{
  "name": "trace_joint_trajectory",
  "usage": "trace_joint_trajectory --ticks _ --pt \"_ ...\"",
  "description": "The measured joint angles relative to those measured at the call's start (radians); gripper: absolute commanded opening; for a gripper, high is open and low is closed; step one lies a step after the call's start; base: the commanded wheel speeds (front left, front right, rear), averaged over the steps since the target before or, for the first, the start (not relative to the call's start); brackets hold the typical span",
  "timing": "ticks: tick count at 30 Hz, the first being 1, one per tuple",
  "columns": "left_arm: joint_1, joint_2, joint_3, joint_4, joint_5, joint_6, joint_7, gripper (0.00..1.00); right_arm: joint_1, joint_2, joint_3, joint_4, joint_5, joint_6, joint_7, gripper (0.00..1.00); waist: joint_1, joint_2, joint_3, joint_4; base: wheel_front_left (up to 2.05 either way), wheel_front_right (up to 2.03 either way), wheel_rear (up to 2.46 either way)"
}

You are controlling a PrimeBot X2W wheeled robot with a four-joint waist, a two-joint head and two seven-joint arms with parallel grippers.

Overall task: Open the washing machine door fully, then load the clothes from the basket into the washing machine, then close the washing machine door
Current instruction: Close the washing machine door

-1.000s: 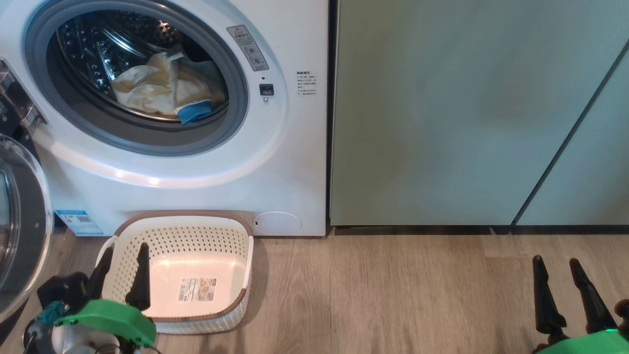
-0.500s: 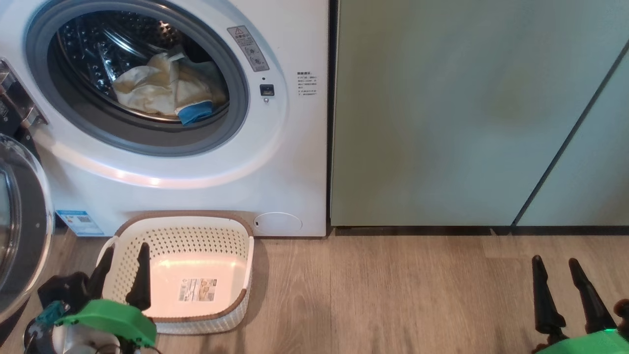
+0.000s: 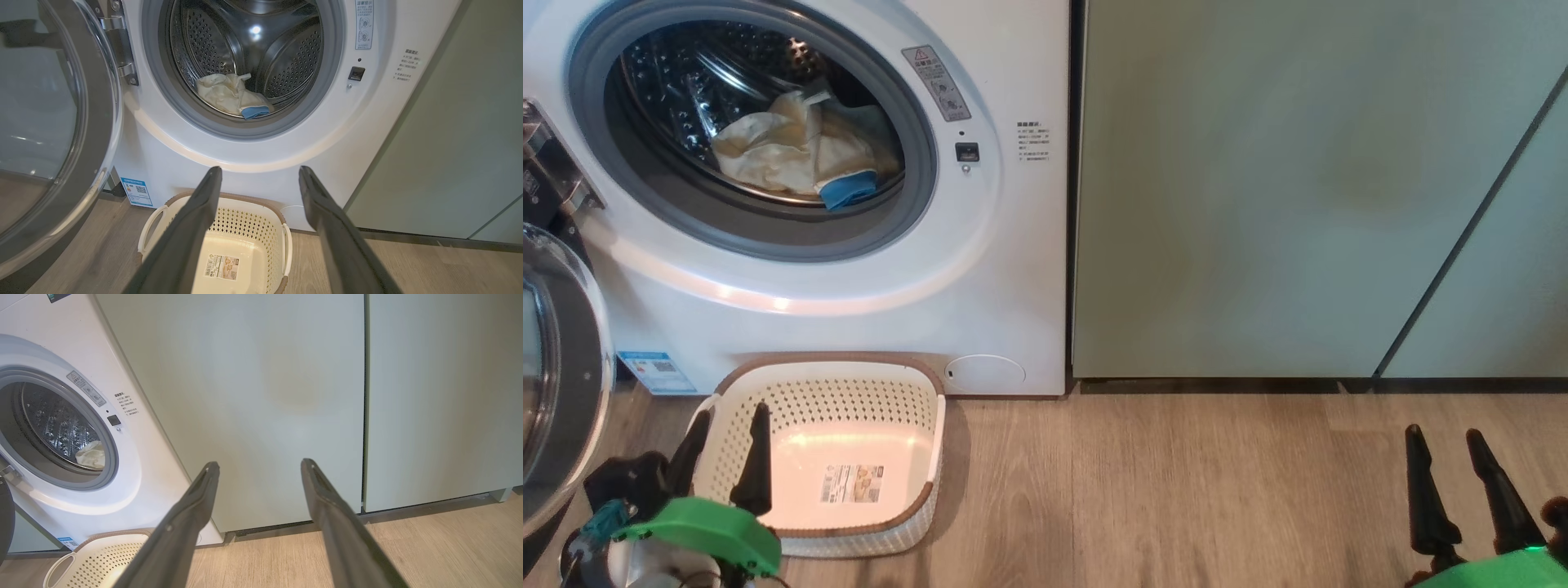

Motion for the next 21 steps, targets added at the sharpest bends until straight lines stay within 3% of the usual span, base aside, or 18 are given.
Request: trace_joint_trajectory --ticks 21 --pt "0.004 0.009 0.003 0.000 -0.001 0.000 0.000 1.00 0.000 0.000 0.005 0.002 0.000 0.000 0.000 1.00 0.0000 0.0000 -0.002 0.003 -1.52 1.51 0.01"
